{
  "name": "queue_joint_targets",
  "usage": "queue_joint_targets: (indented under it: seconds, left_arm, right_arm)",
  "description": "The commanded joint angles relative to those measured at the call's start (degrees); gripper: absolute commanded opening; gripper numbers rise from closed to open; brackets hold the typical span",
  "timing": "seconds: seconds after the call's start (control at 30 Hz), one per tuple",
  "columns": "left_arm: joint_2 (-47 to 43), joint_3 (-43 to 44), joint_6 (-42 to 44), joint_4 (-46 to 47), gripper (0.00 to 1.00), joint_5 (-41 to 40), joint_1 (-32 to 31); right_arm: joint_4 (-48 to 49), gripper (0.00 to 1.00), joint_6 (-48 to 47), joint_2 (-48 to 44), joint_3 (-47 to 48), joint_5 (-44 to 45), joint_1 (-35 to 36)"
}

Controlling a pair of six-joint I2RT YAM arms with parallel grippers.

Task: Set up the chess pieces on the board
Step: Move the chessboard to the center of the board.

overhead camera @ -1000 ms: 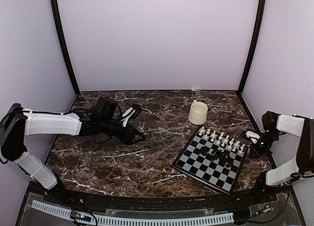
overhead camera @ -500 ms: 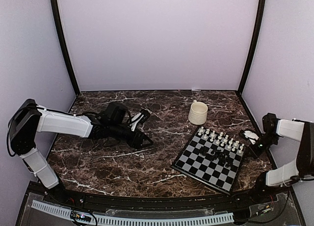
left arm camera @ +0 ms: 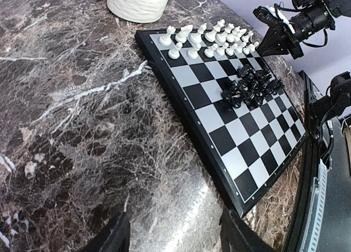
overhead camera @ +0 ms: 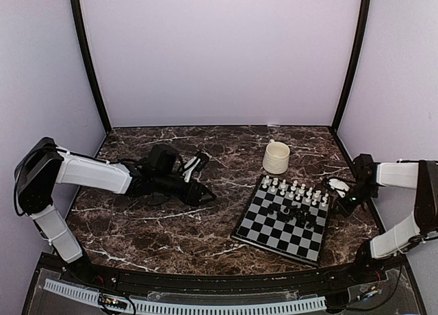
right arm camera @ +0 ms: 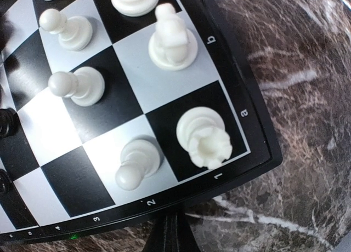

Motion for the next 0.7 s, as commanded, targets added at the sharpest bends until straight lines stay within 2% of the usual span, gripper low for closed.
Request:
queue_joint_targets:
  seconds: [0.0,0.37,0.67]
  left_arm:
    - [-1.73,-2.95,-1.61,2.06,0.59,-0.96,-0.32]
    - [-5.56,-8.66,-3.52,1.97,0.59,-2.79,-0.3]
    - [-12.12,-15.0,-4.96,0.61,0.59,-1.89,-0.42]
  right_arm:
    - [2.71,0.0,2.87,2.22,2.54,-2.01,3.49]
    - [5.05,0.0,5.49,6.5,4.86,-0.37,13.29]
    - [6.84,0.0,8.12,10.28,7.07,0.55,20.76]
